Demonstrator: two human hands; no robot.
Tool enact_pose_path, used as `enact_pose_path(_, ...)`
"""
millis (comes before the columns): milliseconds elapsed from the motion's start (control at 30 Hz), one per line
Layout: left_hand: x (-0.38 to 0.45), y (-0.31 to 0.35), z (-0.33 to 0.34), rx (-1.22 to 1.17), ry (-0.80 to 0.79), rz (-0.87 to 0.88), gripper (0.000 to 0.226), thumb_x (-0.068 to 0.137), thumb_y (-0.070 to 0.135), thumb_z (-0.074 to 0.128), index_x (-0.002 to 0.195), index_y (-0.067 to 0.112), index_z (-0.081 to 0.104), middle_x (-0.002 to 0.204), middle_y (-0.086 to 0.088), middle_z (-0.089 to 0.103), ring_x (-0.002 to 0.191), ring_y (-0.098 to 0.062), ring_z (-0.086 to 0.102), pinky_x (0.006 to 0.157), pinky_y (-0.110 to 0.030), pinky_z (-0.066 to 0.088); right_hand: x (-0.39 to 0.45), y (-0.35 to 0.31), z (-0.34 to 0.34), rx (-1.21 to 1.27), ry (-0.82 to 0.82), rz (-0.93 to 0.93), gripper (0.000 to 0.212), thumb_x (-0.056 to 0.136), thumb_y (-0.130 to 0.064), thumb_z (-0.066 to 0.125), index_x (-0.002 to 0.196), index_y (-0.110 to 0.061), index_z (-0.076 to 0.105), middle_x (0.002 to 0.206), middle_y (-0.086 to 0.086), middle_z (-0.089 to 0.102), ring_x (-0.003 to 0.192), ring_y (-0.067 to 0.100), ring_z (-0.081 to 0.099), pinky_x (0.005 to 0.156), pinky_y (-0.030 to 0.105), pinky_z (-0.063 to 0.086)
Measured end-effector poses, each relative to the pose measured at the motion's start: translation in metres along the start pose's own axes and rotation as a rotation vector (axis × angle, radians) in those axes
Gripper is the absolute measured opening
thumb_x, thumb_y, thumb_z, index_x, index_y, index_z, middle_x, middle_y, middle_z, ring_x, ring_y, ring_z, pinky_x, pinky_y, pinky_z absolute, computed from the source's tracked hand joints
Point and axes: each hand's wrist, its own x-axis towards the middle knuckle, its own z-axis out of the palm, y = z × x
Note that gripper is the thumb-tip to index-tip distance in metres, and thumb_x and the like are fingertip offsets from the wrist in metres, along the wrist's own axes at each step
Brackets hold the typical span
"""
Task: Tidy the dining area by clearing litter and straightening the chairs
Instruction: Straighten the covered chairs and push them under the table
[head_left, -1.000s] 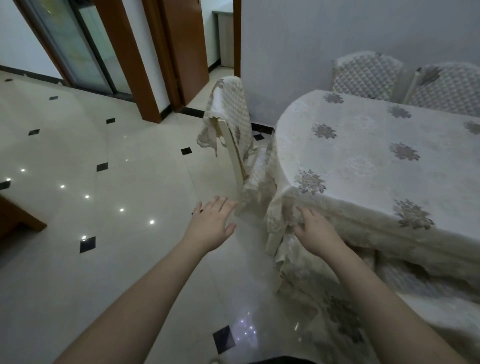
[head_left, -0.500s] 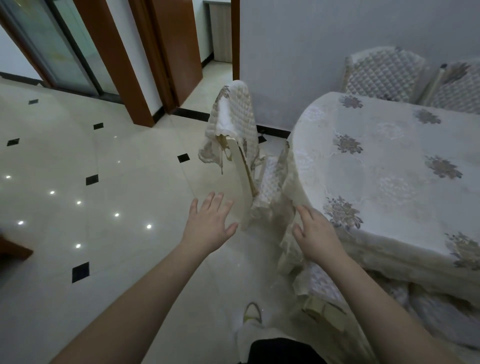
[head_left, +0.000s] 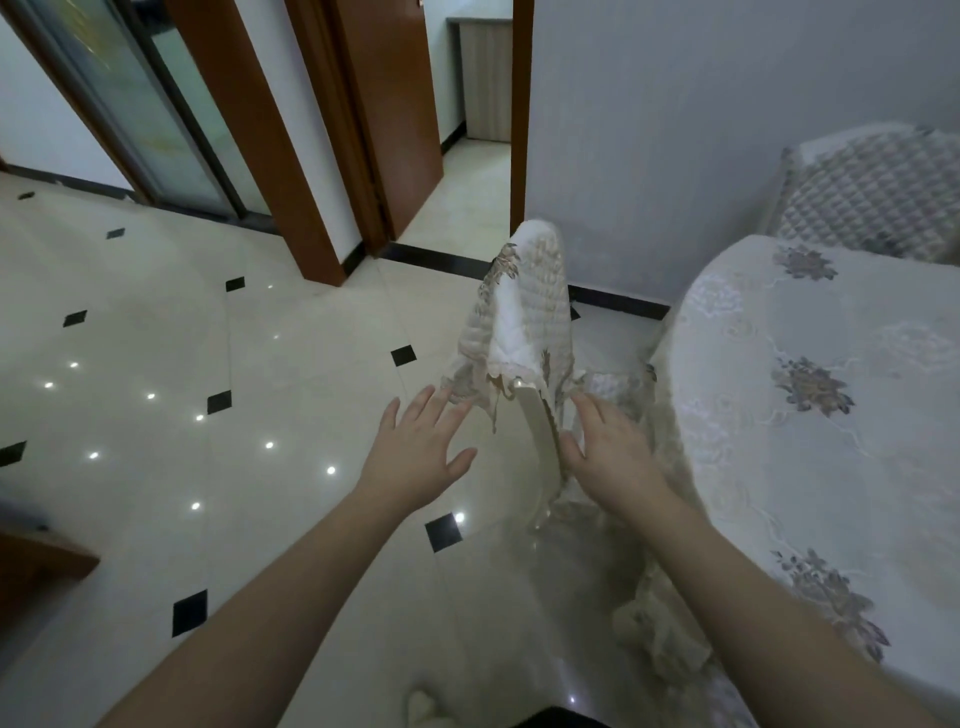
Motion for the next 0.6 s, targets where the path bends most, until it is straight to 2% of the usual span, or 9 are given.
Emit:
enact_pose_path(100, 0.041, -0.034, 0.003, -0.026, 0.044, 0.029, 0.071, 0.086, 0.063, 0.014, 0.149, 0.031, 0.022, 0.157, -0.001, 0.025, 0.146, -0.021, 0.016, 0.116, -0.050, 0.013, 0.049, -0.020, 0.014, 0.013, 0.016, 0.031, 0.059, 0.098, -0.047, 0.036, 0.147, -0.015, 0.027, 0.151, 0.009, 0.033, 0.138, 0.024, 0.030, 0.113, 0.039, 0.025)
enact_pose_path(200, 0.079, -0.074, 0.009, -0.033, 0.051, 0.065, 0.072, 0.085, 0.062, 0.011, 0.150, 0.032, 0.020, 0.157, 0.000, 0.025, 0.146, -0.020, 0.016, 0.116, -0.048, 0.013, 0.104, -0.042, 0.029, 0.018, 0.062, 0.066, 0.060, 0.096, -0.047, 0.039, 0.144, -0.012, 0.030, 0.143, 0.011, 0.041, 0.129, 0.025, 0.040, 0.107, 0.042, 0.034)
enact_pose_path(300, 0.110, -0.122, 0.006, -0.056, 0.051, 0.116, 0.067, 0.090, 0.059, 0.019, 0.150, 0.030, 0.022, 0.157, 0.000, 0.025, 0.145, -0.020, 0.018, 0.115, -0.046, 0.013, 0.153, -0.065, 0.037, 0.022, 0.049, 0.157, 0.064, 0.095, -0.046, 0.042, 0.144, -0.009, 0.027, 0.143, 0.012, 0.041, 0.127, 0.028, 0.043, 0.105, 0.042, 0.035)
enact_pose_path(467, 0.177, -0.193, -0.003, -0.030, 0.058, 0.257, 0.063, 0.094, 0.054, 0.038, 0.150, 0.031, 0.021, 0.157, 0.000, 0.026, 0.145, -0.020, 0.017, 0.116, -0.044, 0.013, 0.212, -0.085, 0.056, 0.018, -0.040, 0.373, 0.078, 0.091, -0.047, 0.049, 0.148, -0.004, 0.017, 0.149, 0.019, 0.032, 0.133, 0.035, 0.037, 0.109, 0.044, 0.032)
enact_pose_path(600, 0.239, -0.205, 0.001, -0.033, 0.059, 0.370, 0.062, 0.094, 0.044, 0.045, 0.150, 0.027, 0.024, 0.156, -0.002, 0.028, 0.145, -0.022, 0.020, 0.115, -0.043, 0.015, 0.232, -0.084, 0.076, 0.081, -0.045, 0.498, 0.075, 0.091, -0.045, 0.049, 0.146, -0.004, 0.018, 0.143, 0.022, 0.038, 0.128, 0.037, 0.042, 0.102, 0.044, 0.039)
